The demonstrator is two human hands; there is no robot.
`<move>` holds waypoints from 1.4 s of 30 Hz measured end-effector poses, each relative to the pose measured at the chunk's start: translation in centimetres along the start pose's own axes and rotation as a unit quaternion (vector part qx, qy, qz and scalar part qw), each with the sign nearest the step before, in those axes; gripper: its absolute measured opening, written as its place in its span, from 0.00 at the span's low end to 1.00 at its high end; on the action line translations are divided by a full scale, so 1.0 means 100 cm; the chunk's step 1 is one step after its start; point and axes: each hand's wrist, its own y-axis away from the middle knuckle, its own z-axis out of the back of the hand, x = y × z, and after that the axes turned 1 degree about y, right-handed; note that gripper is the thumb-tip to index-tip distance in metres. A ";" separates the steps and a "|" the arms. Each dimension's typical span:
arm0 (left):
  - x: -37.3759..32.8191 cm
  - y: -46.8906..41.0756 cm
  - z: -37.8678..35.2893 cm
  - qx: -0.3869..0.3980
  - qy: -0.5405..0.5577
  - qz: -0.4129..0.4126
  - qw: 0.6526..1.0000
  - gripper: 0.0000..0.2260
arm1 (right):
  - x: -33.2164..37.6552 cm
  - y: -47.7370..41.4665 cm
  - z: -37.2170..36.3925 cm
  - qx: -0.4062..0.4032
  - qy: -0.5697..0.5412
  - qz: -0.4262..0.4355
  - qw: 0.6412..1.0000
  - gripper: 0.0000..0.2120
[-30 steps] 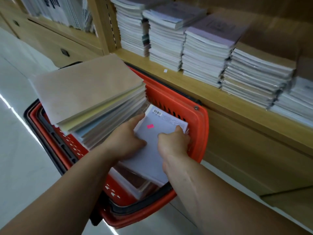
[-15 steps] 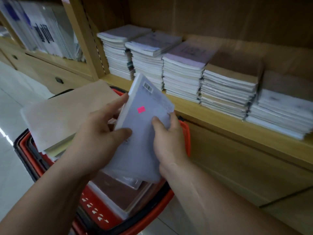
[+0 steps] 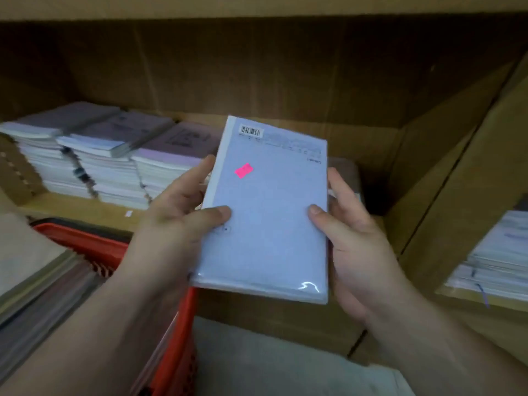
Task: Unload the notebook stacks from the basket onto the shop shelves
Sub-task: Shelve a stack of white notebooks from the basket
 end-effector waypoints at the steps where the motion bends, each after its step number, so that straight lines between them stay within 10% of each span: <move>1: 0.000 -0.010 -0.015 0.007 0.012 0.004 1.000 0.27 | 0.008 -0.005 0.010 -0.001 -0.002 0.004 1.000 0.27; 8: 0.021 -0.089 -0.083 -0.003 -0.014 0.058 0.998 0.22 | 0.020 -0.034 0.066 -0.052 0.079 -0.054 0.994 0.22; 14: 0.048 -0.084 -0.095 0.141 -0.338 0.124 0.922 0.27 | -0.011 -0.054 0.086 -0.142 0.108 -0.049 0.983 0.16; 22: 0.082 -0.078 -0.076 0.070 -0.512 -0.106 0.850 0.29 | -0.005 -0.067 0.090 -0.038 0.117 -0.044 0.991 0.23; 28: 0.088 -0.105 -0.083 0.067 -0.699 -0.154 0.696 0.26 | -0.013 -0.073 0.101 -0.140 0.447 0.060 0.881 0.30; 32: 0.087 -0.114 -0.083 0.044 -0.775 -0.251 0.578 0.24 | -0.025 -0.084 0.096 -0.104 0.333 0.001 0.937 0.35; 42: 0.112 -0.128 -0.068 0.032 -0.732 -0.201 0.650 0.28 | -0.043 -0.098 0.092 -0.086 0.207 0.008 0.975 0.21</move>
